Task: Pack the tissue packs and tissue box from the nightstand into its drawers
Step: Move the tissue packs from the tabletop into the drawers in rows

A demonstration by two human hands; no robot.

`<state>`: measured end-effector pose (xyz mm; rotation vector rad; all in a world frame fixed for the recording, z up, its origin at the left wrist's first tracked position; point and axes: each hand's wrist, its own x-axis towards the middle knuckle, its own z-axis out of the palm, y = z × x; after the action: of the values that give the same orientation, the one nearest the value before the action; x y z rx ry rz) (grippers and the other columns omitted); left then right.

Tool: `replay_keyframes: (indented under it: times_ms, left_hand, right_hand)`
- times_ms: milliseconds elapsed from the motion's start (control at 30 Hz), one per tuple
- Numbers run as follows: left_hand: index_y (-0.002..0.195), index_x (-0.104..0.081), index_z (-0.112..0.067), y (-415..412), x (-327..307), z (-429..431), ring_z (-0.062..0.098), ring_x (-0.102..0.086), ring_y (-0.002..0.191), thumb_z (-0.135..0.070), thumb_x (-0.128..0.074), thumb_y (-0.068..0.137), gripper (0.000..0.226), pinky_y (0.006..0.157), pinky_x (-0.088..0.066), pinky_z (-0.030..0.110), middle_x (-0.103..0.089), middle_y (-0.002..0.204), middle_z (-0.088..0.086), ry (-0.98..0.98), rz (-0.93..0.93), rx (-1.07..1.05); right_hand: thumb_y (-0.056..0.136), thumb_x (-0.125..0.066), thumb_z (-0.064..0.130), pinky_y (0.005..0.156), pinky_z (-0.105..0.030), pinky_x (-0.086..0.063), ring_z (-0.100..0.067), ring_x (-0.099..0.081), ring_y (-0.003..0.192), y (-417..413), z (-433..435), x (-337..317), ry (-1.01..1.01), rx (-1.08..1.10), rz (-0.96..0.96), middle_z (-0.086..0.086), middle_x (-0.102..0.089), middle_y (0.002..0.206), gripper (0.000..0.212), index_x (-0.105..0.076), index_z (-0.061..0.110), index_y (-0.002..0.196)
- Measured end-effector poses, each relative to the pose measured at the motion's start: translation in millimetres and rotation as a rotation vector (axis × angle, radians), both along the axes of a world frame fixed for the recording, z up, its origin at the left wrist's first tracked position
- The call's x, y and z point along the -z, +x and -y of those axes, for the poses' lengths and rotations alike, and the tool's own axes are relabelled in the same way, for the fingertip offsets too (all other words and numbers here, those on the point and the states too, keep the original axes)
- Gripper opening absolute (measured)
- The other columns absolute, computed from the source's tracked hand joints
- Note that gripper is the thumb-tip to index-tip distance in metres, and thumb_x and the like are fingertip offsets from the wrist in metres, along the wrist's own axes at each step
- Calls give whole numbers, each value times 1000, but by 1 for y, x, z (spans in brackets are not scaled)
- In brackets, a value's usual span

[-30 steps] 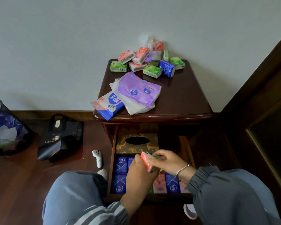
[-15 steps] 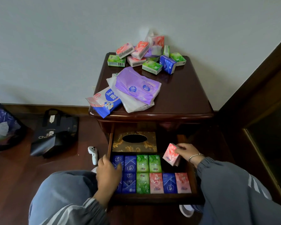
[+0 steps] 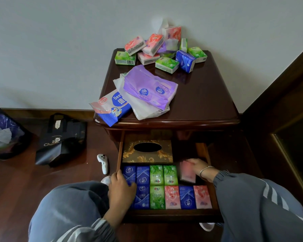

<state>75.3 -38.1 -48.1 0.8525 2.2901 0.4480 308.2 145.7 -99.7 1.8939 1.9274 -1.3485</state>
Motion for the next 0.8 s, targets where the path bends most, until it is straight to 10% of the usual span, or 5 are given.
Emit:
replay_keyframes:
  times_ms: [300, 567, 800]
  left_hand:
    - [146, -27, -7, 1, 4, 0, 30, -44, 126, -28, -61, 88, 70, 100, -44, 48, -34, 147, 11, -5, -25, -1]
    - [143, -31, -9, 1, 0, 1, 30, -49, 122, -25, -62, 86, 67, 96, -47, 49, -39, 141, 10, 21, -6, -21]
    - [127, -44, -7, 0, -9, 4, 30, -57, 109, -16, -61, 83, 48, 90, -50, 47, -52, 126, 12, 73, 74, -69]
  right_hand:
    - [91, -53, 16, 82, -21, -44, -20, -57, 112, 3, 10, -1, -17, -182, 14, -6, -58, 128, 41, -51, 20, 131]
    - [96, -48, 28, 103, -33, -41, -24, -46, 127, 4, 25, -14, 25, -221, 85, -9, -43, 144, 53, -30, 19, 145]
    - [93, -50, 26, 92, -22, -46, -12, -57, 111, 3, 48, -83, 174, -341, 34, -1, -61, 124, 31, -56, 18, 123]
